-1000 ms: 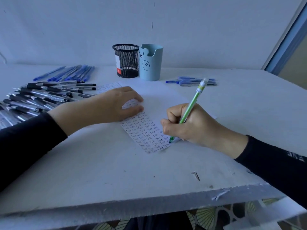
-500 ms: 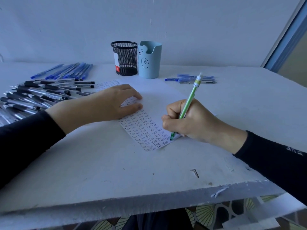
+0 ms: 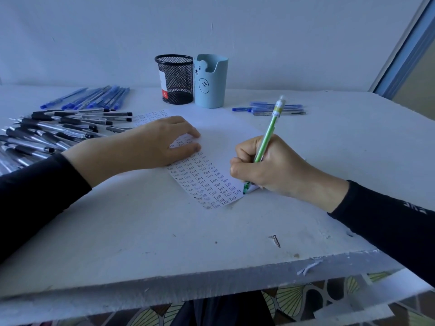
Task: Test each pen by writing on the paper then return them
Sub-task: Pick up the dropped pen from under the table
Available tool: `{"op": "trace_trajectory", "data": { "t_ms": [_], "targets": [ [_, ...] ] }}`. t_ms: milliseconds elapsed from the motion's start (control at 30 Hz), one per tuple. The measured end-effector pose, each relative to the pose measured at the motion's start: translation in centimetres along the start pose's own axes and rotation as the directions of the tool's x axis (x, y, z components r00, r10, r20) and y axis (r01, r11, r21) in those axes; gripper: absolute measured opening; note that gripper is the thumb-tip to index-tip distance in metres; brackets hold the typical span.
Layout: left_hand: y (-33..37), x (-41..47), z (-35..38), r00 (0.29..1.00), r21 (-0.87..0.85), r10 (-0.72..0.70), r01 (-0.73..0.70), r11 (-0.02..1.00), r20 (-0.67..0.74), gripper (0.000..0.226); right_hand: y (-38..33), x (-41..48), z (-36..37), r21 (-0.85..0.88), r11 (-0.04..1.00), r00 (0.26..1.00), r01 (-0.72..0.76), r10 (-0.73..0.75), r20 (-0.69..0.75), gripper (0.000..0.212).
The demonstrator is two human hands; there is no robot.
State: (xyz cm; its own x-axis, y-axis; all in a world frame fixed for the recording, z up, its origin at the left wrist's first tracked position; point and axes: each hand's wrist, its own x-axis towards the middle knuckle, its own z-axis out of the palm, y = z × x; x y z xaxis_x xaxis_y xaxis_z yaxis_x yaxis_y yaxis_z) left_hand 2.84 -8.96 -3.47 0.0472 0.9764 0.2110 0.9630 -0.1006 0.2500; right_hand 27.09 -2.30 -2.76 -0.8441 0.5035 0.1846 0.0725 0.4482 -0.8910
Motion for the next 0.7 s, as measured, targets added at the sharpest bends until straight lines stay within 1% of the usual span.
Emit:
{"op": "trace_trajectory", "data": {
  "t_ms": [167,233,300,400,500,567,600,667,700],
  "targets": [
    [0.0,0.0,0.0,1.0,0.0,-0.012,0.012,1.0,0.004,0.065,0.2,0.1,-0.2,-0.004,1.0,0.999,-0.005,0.005,-0.048,0.053],
    [0.2,-0.1,0.0,1.0,0.001,-0.016,0.016,1.0,0.008,0.064,0.2,0.1,-0.1,-0.011,1.0,1.0,0.006,-0.006,-0.029,0.05],
    [0.3,-0.1,-0.1,1.0,0.007,-0.023,0.023,1.0,0.011,0.066,0.2,0.0,0.0,-0.018,1.0,1.0,0.011,-0.011,-0.01,0.052],
    [0.7,-0.2,-0.3,0.999,0.017,-0.036,0.035,0.999,0.009,0.064,0.1,0.0,-0.1,-0.011,1.0,0.999,-0.002,0.001,-0.043,0.052],
    [1.1,-0.5,-0.4,0.998,0.014,-0.059,0.059,0.998,0.014,0.057,0.0,0.1,0.0,-0.013,1.0,0.998,-0.018,0.017,-0.068,0.05],
    [1.7,-0.8,-0.8,0.998,0.019,-0.06,0.06,0.998,0.009,0.04,-0.1,-0.1,0.2,-0.044,0.999,0.998,-0.013,0.01,-0.06,0.049],
    [2.1,-0.9,-1.1,0.999,0.022,-0.048,0.049,0.999,-0.014,0.032,-0.2,-0.3,0.3,-0.058,0.998,0.998,-0.014,0.01,-0.067,0.048],
    [3.4,-1.2,-1.7,0.994,0.021,-0.011,0.013,1.0,-0.105,0.024,-0.7,-0.6,0.1,-0.053,0.999,0.992,0.002,-0.009,-0.128,0.045],
    [4.6,-1.3,-2.0,0.986,0.009,0.01,-0.009,1.0,-0.164,0.023,-1.1,-1.0,-0.1,0.02,1.0,0.982,0.008,-0.004,-0.191,0.043]
  ]
}}
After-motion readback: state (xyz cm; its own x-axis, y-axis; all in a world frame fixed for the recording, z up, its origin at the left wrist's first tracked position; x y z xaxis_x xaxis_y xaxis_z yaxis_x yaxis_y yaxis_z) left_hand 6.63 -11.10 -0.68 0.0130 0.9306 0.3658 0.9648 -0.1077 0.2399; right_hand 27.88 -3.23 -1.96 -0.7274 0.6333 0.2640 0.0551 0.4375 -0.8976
